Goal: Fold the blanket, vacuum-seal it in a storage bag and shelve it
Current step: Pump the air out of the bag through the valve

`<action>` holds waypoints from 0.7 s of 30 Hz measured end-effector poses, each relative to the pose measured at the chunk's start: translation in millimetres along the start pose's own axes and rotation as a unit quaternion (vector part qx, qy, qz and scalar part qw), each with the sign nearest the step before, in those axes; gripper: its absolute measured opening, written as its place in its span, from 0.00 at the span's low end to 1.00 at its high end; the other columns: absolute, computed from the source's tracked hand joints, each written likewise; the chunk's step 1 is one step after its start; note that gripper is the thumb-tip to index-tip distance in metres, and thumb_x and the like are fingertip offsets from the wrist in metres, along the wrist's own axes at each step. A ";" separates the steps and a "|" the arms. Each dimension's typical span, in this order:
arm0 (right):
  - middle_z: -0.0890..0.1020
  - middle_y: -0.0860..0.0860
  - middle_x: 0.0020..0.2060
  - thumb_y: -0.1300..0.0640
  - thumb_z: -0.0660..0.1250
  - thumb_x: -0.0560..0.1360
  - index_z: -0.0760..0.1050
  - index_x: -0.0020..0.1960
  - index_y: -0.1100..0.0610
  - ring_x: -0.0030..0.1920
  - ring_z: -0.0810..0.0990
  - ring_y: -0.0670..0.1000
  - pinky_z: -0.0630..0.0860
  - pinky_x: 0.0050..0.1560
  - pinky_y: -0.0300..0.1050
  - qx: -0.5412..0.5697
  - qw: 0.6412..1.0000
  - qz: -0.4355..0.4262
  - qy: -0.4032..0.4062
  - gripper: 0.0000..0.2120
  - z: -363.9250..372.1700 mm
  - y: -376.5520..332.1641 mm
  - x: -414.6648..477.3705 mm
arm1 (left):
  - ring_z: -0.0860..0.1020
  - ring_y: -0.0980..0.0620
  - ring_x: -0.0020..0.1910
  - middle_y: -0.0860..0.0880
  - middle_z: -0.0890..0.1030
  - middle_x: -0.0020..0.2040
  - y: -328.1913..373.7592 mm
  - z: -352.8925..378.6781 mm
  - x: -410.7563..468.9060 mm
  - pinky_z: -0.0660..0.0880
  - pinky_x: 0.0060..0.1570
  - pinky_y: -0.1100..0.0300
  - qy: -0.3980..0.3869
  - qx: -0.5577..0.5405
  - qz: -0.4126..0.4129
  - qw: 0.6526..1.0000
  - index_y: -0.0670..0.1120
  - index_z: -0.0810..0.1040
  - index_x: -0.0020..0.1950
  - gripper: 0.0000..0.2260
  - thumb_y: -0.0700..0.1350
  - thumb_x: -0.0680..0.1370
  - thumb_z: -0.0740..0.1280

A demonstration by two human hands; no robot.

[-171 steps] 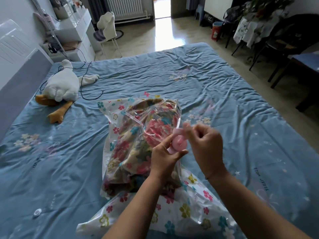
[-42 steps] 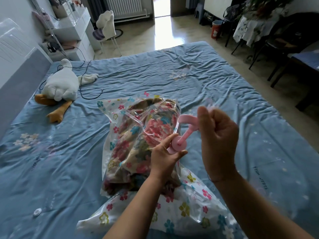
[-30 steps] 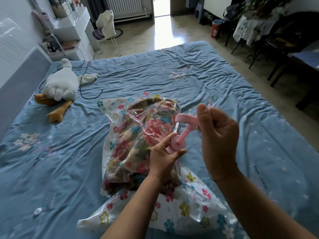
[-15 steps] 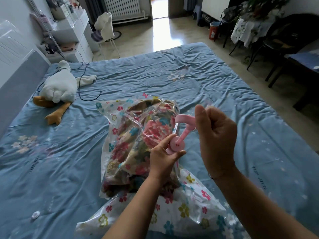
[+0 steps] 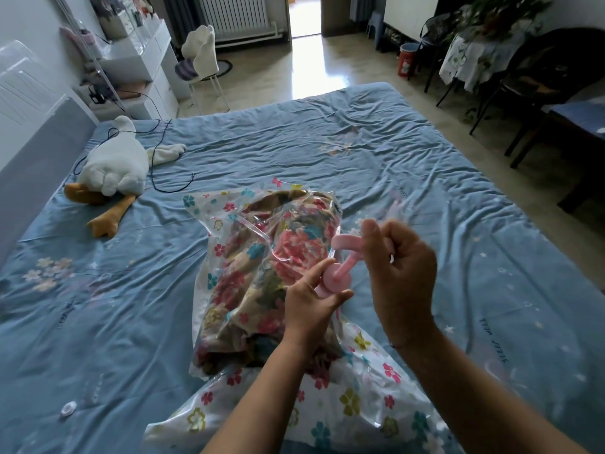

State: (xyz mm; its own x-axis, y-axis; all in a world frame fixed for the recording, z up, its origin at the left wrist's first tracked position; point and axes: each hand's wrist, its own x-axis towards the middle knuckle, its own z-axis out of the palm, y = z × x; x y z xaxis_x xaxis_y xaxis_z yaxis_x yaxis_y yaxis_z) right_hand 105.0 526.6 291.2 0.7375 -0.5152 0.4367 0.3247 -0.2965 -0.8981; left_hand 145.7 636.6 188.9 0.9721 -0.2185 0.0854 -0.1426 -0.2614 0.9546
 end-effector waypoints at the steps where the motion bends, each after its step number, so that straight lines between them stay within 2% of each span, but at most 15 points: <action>1: 0.79 0.55 0.25 0.37 0.62 0.75 0.63 0.30 0.59 0.27 0.77 0.53 0.71 0.29 0.48 -0.039 0.999 0.028 -0.023 0.28 0.1 16.8 -6.7 | 0.80 0.57 0.59 0.53 0.82 0.59 -0.3 0.5 -1.2 0.77 0.60 0.51 -0.001 -0.002 0.000 1.000 0.51 0.78 0.64 0.29 0.53 0.64 0.78; 3: 0.69 0.48 0.22 0.28 0.58 0.71 0.62 0.28 0.54 0.27 0.69 0.48 0.67 0.31 0.47 -0.154 0.978 0.108 -0.090 0.31 -0.5 50.5 -16.4 | 0.81 0.58 0.55 0.54 0.84 0.54 0.9 1.9 -3.3 0.78 0.57 0.56 -0.004 -0.007 -0.002 1.000 0.54 0.80 0.59 0.23 0.46 0.65 0.80; 5: 0.67 0.46 0.22 0.26 0.59 0.70 0.63 0.27 0.53 0.27 0.66 0.48 0.67 0.32 0.49 -0.198 0.963 0.139 -0.119 0.31 -1.0 62.0 -17.2 | 0.81 0.59 0.54 0.55 0.84 0.53 3.5 1.2 -4.9 0.78 0.56 0.59 -0.003 -0.020 -0.007 1.000 0.56 0.80 0.57 0.22 0.45 0.65 0.79; 7: 0.74 0.49 0.23 0.30 0.61 0.72 0.68 0.27 0.58 0.26 0.68 0.52 0.70 0.31 0.52 -0.149 0.981 0.092 -0.089 0.32 -1.5 44.1 -6.8 | 0.81 0.57 0.56 0.53 0.84 0.56 6.5 0.1 -2.6 0.78 0.58 0.55 -0.003 -0.019 -0.003 1.000 0.51 0.80 0.61 0.26 0.53 0.64 0.78; 8: 0.79 0.56 0.26 0.33 0.61 0.74 0.70 0.29 0.63 0.27 0.70 0.58 0.71 0.31 0.53 -0.108 0.990 0.063 -0.063 0.33 -1.6 26.1 -0.1 | 0.80 0.57 0.58 0.52 0.83 0.58 5.2 0.2 -0.9 0.77 0.59 0.53 -0.003 -0.012 0.001 1.000 0.50 0.79 0.63 0.28 0.55 0.64 0.77; 9: 0.79 0.62 0.27 0.36 0.62 0.74 0.69 0.31 0.67 0.28 0.71 0.61 0.70 0.31 0.54 -0.059 0.997 0.031 -0.031 0.34 -2.4 5.3 5.9 | 0.79 0.57 0.60 0.52 0.82 0.59 3.6 0.2 -0.3 0.77 0.61 0.52 -0.001 -0.011 0.004 1.000 0.51 0.78 0.64 0.30 0.56 0.64 0.77; 11: 0.74 0.65 0.25 0.42 0.63 0.76 0.64 0.30 0.69 0.26 0.65 0.60 0.66 0.29 0.51 0.016 0.999 -0.026 0.029 0.31 -4.8 -21.0 14.5 | 0.79 0.57 0.61 0.53 0.81 0.60 2.9 0.1 -0.7 0.76 0.62 0.52 0.005 -0.007 0.005 1.000 0.56 0.76 0.64 0.30 0.57 0.63 0.76; 12: 0.73 0.63 0.24 0.44 0.63 0.76 0.63 0.30 0.67 0.25 0.65 0.58 0.66 0.28 0.49 0.022 0.998 -0.040 0.039 0.29 -4.3 -22.4 12.9 | 0.79 0.57 0.60 0.53 0.81 0.60 2.8 0.5 -1.0 0.76 0.61 0.51 0.005 -0.006 0.005 1.000 0.56 0.76 0.64 0.31 0.58 0.63 0.76; 13: 0.75 0.60 0.23 0.44 0.63 0.77 0.63 0.30 0.65 0.24 0.69 0.53 0.68 0.27 0.47 0.006 0.999 -0.038 0.033 0.28 -2.7 -15.9 7.5 | 0.79 0.57 0.60 0.53 0.82 0.60 1.3 1.2 -1.0 0.77 0.61 0.51 0.005 -0.007 0.005 1.000 0.54 0.76 0.64 0.31 0.57 0.63 0.76; 15: 0.79 0.54 0.25 0.37 0.61 0.76 0.65 0.31 0.61 0.26 0.77 0.51 0.72 0.29 0.49 -0.057 0.998 0.014 -0.011 0.29 -0.9 17.2 -8.6 | 0.80 0.57 0.58 0.53 0.83 0.58 1.1 2.8 -2.7 0.77 0.59 0.52 0.001 -0.008 0.008 1.000 0.52 0.79 0.64 0.29 0.56 0.63 0.77; 16: 0.77 0.50 0.24 0.33 0.59 0.74 0.66 0.30 0.57 0.26 0.75 0.47 0.71 0.29 0.48 -0.103 0.992 0.055 -0.040 0.29 -1.0 36.1 -15.8 | 0.81 0.58 0.57 0.54 0.83 0.56 2.3 3.9 -4.2 0.78 0.58 0.55 -0.002 -0.008 0.005 1.000 0.53 0.79 0.62 0.28 0.56 0.63 0.76; 18: 0.68 0.46 0.21 0.28 0.58 0.71 0.62 0.27 0.53 0.26 0.68 0.46 0.65 0.31 0.45 -0.176 0.974 0.122 -0.080 0.30 -1.6 58.8 -24.5 | 0.81 0.60 0.54 0.56 0.84 0.53 5.3 5.4 -7.9 0.77 0.55 0.61 -0.004 -0.008 0.002 1.000 0.59 0.79 0.58 0.23 0.55 0.63 0.76; 20: 0.65 0.46 0.21 0.29 0.61 0.71 0.63 0.27 0.54 0.25 0.64 0.45 0.63 0.30 0.43 -0.165 0.978 0.108 -0.071 0.30 -3.7 53.0 -18.7 | 0.81 0.60 0.54 0.56 0.84 0.53 6.5 4.2 -7.0 0.78 0.55 0.59 -0.002 -0.005 0.002 1.000 0.58 0.79 0.59 0.24 0.55 0.63 0.76; 21: 0.67 0.47 0.21 0.32 0.62 0.72 0.64 0.27 0.56 0.24 0.64 0.45 0.63 0.28 0.42 -0.134 0.986 0.079 -0.051 0.30 -4.7 38.5 -12.4 | 0.81 0.59 0.55 0.54 0.84 0.55 5.3 3.7 -4.6 0.78 0.57 0.56 -0.003 -0.004 0.003 1.000 0.54 0.79 0.61 0.26 0.55 0.64 0.77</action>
State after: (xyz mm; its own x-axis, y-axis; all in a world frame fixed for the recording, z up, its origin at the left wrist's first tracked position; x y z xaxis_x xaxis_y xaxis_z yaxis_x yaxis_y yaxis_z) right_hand 105.6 517.8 251.5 0.8263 -0.4929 0.2725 0.0423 -0.4280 -0.9028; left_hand 139.7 632.8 192.6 0.9702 -0.2252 0.0891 -0.1466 -0.2534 0.9562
